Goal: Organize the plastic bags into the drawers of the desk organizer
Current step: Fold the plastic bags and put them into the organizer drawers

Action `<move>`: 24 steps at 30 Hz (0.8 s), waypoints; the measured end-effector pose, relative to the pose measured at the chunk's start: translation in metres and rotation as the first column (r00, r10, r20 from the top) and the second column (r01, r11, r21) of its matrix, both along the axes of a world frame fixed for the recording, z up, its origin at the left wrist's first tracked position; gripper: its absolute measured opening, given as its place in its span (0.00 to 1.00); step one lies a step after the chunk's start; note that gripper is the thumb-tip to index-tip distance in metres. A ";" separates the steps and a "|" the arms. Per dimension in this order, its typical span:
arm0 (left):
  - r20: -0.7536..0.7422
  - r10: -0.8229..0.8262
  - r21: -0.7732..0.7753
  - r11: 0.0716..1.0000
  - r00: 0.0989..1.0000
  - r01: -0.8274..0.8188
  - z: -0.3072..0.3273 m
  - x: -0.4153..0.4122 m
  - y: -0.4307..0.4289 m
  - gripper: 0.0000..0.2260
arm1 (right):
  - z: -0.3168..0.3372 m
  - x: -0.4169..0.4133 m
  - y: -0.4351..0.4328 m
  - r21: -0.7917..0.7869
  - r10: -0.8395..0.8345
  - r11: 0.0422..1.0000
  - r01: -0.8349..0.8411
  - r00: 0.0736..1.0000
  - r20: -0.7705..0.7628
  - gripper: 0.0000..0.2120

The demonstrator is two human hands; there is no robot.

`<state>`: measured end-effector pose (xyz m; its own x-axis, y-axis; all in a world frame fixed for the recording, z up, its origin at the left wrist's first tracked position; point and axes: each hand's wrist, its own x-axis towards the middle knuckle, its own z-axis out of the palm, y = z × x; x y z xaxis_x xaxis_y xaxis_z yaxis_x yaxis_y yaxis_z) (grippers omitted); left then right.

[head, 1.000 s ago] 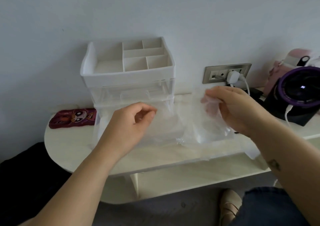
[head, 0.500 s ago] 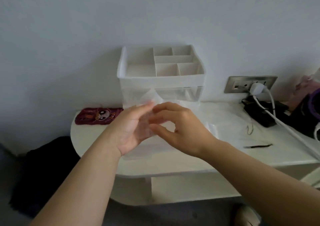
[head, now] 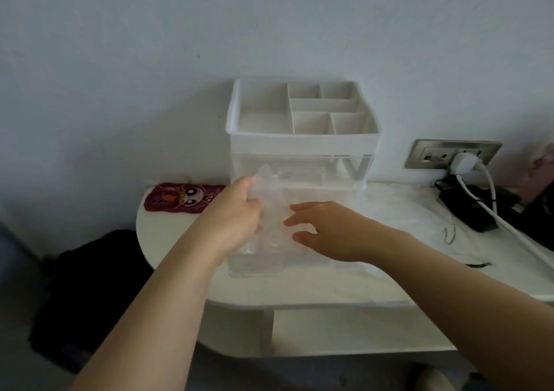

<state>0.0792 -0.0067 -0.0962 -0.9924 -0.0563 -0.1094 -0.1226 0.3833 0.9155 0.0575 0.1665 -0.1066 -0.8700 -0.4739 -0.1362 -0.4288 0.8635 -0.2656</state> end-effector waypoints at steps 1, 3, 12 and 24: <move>-0.070 -0.002 -0.189 0.982 0.998 -0.012 -0.001 0.000 -0.003 0.21 | 0.001 -0.003 -0.001 0.002 0.021 1.000 -0.021 0.999 0.035 0.18; -0.243 0.009 -0.436 0.892 0.970 -0.118 0.002 0.004 -0.004 0.24 | 0.002 -0.008 -0.005 0.028 0.055 0.998 -0.058 0.996 0.074 0.18; 0.049 -0.388 -0.730 0.615 0.920 0.298 -0.006 0.002 0.020 0.20 | 0.016 -0.005 -0.002 0.117 0.046 0.992 -0.043 0.999 -0.026 0.22; 0.197 -0.388 -0.669 0.618 0.900 0.413 -0.011 -0.020 0.033 0.22 | -0.002 -0.019 -0.011 0.233 -0.092 0.971 0.054 0.983 0.157 0.32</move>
<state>0.0590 0.0265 -0.1076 -0.9318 0.2758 -0.2360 0.1742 0.9102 0.3758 0.0380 0.1553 -0.1084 -0.8573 -0.3498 -0.3778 -0.3288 0.9366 -0.1211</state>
